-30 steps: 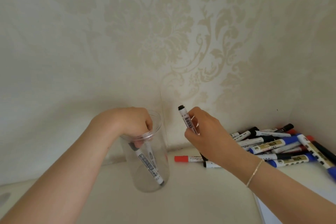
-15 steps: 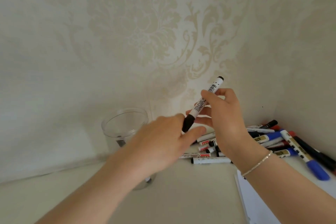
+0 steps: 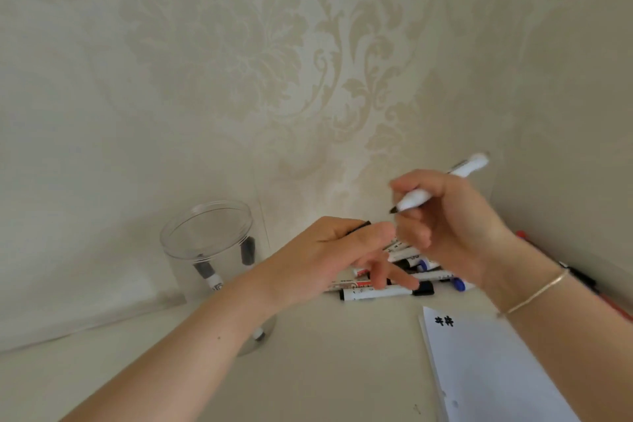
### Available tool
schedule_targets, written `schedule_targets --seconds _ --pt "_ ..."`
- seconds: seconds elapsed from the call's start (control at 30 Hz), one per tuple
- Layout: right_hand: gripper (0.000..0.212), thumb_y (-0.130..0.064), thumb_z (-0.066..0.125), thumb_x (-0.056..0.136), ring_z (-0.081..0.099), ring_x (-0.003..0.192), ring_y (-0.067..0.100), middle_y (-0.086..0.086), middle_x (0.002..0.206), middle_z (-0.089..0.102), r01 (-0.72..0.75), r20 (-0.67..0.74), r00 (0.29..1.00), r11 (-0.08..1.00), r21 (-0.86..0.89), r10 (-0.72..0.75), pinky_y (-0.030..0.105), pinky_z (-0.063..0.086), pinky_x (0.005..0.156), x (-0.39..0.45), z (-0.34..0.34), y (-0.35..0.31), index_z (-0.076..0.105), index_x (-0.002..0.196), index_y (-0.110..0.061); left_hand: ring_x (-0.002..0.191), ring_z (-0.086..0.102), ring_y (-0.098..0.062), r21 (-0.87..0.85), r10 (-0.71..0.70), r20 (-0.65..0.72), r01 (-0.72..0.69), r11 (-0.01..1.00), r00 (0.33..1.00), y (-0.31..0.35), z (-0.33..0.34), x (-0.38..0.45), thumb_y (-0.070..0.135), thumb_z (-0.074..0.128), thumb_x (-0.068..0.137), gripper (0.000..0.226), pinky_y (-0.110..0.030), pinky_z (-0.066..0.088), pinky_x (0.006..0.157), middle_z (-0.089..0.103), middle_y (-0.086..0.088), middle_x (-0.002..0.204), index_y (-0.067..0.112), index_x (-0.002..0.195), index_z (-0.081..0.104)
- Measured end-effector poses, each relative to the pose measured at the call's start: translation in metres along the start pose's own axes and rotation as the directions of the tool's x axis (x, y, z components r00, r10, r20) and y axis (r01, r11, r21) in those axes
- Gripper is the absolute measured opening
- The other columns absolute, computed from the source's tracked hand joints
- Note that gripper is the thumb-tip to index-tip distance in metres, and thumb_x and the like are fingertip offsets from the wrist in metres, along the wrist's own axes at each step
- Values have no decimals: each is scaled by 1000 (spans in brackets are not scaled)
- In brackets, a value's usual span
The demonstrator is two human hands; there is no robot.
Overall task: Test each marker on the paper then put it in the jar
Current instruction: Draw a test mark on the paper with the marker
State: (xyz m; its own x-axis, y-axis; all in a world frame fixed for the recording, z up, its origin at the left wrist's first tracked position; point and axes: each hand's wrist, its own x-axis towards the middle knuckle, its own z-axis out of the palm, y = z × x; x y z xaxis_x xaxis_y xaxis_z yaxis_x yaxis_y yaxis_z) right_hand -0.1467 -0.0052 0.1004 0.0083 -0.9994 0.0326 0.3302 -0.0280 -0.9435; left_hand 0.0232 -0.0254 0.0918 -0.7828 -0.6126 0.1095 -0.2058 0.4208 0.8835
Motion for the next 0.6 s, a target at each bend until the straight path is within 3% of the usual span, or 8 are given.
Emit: schedule_targets --seconds 0.1,0.17,0.23,0.27,0.33,0.47,0.6 --pt "40 -9 56 79 24 33 14 3 50 26 88 -134 986 994 -62 -96 26 25 42 -3 -29 -10 41 43 -15 101 68 -12 15 -6 -41 6 1000 999 -9 4 1 49 47 93 42 -35 41 104 73 -4 89 16 71 62" --pt "39 -11 61 82 22 38 16 2 50 29 84 -183 975 972 -219 -126 27 21 44 -9 -44 -5 42 48 -15 92 68 -21 118 -49 -50 55 991 998 -22 10 9 57 50 87 33 -42 48 86 74 5 90 32 70 61" --pt "36 -11 68 80 21 41 14 0 47 31 32 -243 963 943 -330 -117 27 19 43 -16 -57 8 43 55 -14 69 61 -10 254 -90 -53 100 962 995 -36 25 20 54 58 86 23 -33 45 63 69 14 78 37 72 57" --pt "35 -11 70 80 22 40 12 -1 45 33 -3 -279 955 938 -347 -101 24 19 42 -19 -64 15 43 57 -14 62 54 -3 321 -99 -62 114 940 993 -43 34 26 51 62 85 21 -26 42 60 63 16 74 33 77 56" --pt "34 -10 73 79 25 36 8 -6 42 37 -65 -347 936 940 -336 -60 19 22 38 -24 -80 33 45 60 -13 68 55 2 424 -94 -88 123 897 992 -59 55 36 44 66 84 25 -24 47 65 60 17 82 23 88 54" --pt "30 -10 79 75 34 41 12 -1 47 44 -150 -450 892 918 -366 -34 22 32 41 -32 -107 70 51 65 -12 90 55 -12 536 -43 -88 83 840 995 -90 87 52 30 64 86 19 -39 48 82 59 5 101 17 92 51" --pt "20 -14 77 78 52 47 13 4 59 59 -166 -498 866 919 -356 -37 25 46 50 -33 -117 87 58 71 -9 93 50 -10 590 -2 -113 69 804 994 -108 103 52 41 59 88 30 -35 46 83 54 8 101 17 104 51"
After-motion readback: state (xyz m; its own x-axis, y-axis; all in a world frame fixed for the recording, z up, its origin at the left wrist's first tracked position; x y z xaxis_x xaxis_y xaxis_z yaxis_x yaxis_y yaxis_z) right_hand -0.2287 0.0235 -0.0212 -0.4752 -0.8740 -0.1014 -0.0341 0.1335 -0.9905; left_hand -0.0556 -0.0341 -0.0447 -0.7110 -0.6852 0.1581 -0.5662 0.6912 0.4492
